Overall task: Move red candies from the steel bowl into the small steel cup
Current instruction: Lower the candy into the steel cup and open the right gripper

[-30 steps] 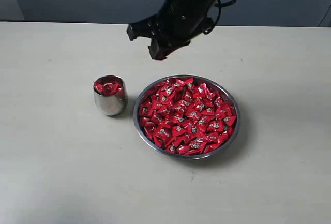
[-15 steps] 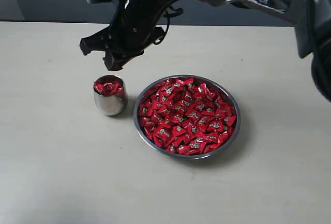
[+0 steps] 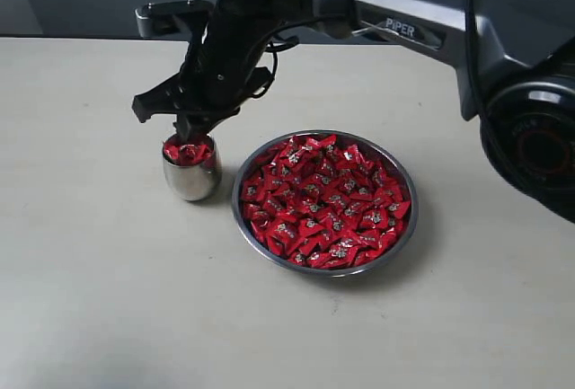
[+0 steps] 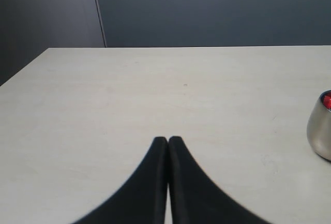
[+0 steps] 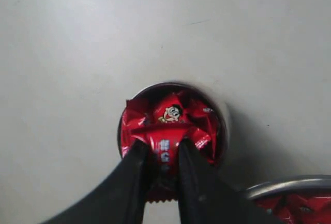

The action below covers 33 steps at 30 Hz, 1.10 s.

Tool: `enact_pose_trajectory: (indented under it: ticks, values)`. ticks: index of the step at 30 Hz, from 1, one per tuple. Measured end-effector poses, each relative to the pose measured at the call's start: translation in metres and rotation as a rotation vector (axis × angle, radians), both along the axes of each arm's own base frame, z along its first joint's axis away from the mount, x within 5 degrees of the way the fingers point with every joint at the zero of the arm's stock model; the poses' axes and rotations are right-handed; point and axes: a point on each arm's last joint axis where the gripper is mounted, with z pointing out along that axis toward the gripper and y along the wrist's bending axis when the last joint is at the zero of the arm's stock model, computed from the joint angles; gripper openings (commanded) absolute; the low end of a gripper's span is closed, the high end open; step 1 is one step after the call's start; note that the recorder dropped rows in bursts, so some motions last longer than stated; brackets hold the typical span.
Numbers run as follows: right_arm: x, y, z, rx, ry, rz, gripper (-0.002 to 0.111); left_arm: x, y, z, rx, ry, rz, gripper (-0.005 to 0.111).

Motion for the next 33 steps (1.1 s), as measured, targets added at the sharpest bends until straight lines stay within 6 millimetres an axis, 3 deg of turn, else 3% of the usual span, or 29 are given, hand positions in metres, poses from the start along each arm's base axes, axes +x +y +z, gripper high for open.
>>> enact_pose_trajectory:
  ticks: [14, 18, 20, 26, 33]
  values:
    - [0.005, 0.002, -0.018, -0.034, -0.025, 0.013, 0.010, 0.000, 0.000, 0.000, 0.000, 0.000, 0.000, 0.000]
    - [0.006, 0.003, -0.018, -0.020, -0.049, 0.032, 0.033, 0.000, 0.000, 0.000, 0.000, 0.000, 0.000, 0.000]
    - [0.005, 0.004, -0.018, -0.019, -0.050, 0.039, 0.038, 0.000, 0.000, 0.000, 0.000, 0.000, 0.000, 0.000]
    - [0.003, 0.005, -0.018, -0.017, -0.050, 0.045, 0.038, 0.000, 0.000, 0.000, 0.000, 0.000, 0.000, 0.000]
    - [0.007, 0.009, 0.003, 0.010, -0.083, 0.060, 0.038, 0.000, 0.000, 0.000, 0.000, 0.000, 0.000, 0.000]
